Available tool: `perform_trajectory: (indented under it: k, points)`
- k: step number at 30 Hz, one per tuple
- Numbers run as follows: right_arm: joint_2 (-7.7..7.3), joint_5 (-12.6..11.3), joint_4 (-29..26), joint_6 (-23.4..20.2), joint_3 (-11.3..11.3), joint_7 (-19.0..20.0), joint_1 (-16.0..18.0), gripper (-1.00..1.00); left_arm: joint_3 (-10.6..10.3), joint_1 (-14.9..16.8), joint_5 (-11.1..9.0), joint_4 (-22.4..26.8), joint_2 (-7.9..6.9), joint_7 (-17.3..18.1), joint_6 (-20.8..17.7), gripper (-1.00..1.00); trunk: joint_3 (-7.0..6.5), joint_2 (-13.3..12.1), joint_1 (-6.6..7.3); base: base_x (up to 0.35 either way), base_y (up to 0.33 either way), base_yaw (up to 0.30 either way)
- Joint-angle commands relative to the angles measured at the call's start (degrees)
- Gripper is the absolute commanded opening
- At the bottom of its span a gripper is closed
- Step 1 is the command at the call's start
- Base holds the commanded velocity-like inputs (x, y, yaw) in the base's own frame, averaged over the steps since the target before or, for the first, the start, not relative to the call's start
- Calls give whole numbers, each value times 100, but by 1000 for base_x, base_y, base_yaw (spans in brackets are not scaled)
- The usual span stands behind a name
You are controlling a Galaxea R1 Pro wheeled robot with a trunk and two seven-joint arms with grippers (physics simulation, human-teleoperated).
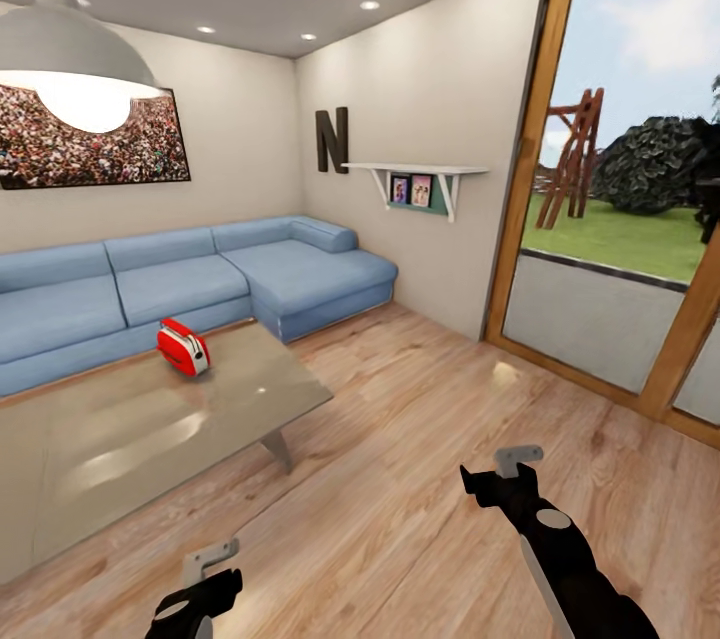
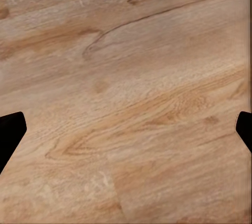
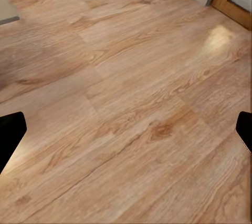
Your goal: Turn on the radio receiver that's on the table in the living room.
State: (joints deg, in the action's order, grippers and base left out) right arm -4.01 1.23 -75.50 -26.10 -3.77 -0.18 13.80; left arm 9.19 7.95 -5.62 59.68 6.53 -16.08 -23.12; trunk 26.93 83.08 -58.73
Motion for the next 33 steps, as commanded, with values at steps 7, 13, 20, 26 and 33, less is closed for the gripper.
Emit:
perform_trajectory:
  k: [7,13,20,26,33]
  points:
    - [-2,0,0,0,2,0,0,100,0,-3,-4,-5,-18,2,2,100,0,0,0,241,-226,0]
    - [-1,0,0,0,-1,0,0,100,-25,-4,-20,9,20,-1,48,100,-36,-80,44,33,-32,0]
    - [0,0,0,0,-1,0,0,100,-32,-3,11,9,23,0,46,100,-162,-361,198,2,-1,0]
    - [2,0,0,0,-1,0,0,100,-28,-4,21,9,24,-9,51,100,-269,-602,329,31,-1,0]
    - [1,0,0,0,-1,0,0,100,-32,0,21,9,32,-15,31,100,-395,-882,483,261,-108,0]
